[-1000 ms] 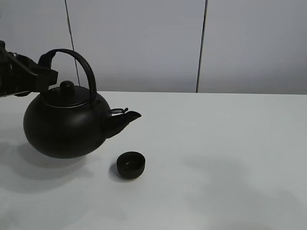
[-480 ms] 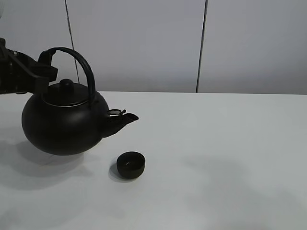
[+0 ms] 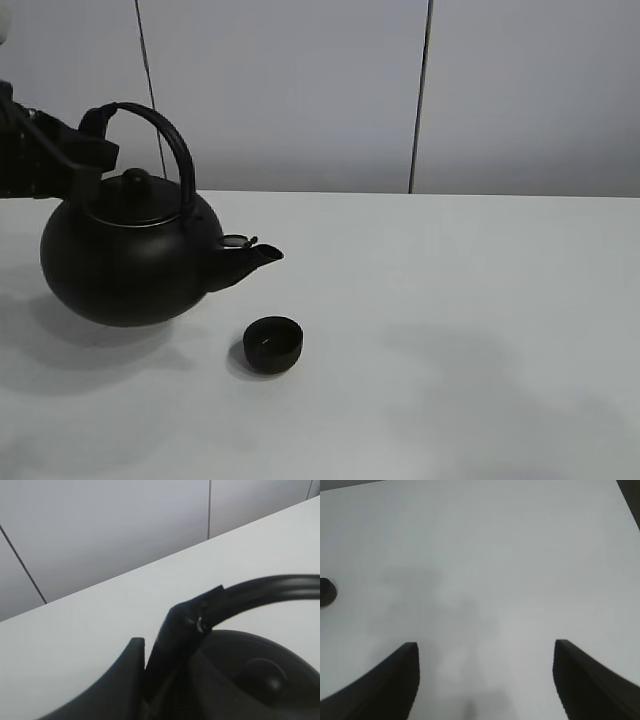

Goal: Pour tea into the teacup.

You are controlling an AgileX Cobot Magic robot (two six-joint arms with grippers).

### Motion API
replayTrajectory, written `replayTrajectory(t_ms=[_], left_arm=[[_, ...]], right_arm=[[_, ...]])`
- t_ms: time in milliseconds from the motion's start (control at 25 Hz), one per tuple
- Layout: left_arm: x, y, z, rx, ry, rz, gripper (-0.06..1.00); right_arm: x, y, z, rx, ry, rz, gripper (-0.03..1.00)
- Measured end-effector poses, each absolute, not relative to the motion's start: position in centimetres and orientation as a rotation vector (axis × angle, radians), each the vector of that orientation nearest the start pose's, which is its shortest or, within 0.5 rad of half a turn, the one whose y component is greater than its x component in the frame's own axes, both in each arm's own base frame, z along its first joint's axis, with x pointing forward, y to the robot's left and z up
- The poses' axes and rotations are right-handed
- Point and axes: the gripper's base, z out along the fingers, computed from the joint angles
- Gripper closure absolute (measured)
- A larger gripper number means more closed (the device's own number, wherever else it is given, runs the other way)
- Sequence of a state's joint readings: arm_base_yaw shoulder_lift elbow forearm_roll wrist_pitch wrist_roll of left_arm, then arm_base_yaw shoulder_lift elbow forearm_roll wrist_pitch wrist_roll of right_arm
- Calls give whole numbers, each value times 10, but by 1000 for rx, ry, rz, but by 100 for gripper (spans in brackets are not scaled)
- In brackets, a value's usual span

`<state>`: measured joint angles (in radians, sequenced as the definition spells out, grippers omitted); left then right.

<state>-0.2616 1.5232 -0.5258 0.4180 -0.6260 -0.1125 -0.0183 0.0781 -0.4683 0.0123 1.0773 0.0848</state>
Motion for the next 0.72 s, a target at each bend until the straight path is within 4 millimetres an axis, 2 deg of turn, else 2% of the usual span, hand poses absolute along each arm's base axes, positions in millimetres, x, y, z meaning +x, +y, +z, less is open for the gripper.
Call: replayTrajectory(t_ms=[200, 400, 720], left_arm=[[268, -91, 189, 584, 1824, -236, 79], [271, -92, 173, 587, 1877, -243, 79], [272, -93, 174, 623, 1838, -224, 79]], right_arm=[[9, 1, 267, 112, 2168, 53, 45], [9, 1, 267, 112, 2168, 53, 45], [9, 1, 267, 112, 2168, 53, 45]])
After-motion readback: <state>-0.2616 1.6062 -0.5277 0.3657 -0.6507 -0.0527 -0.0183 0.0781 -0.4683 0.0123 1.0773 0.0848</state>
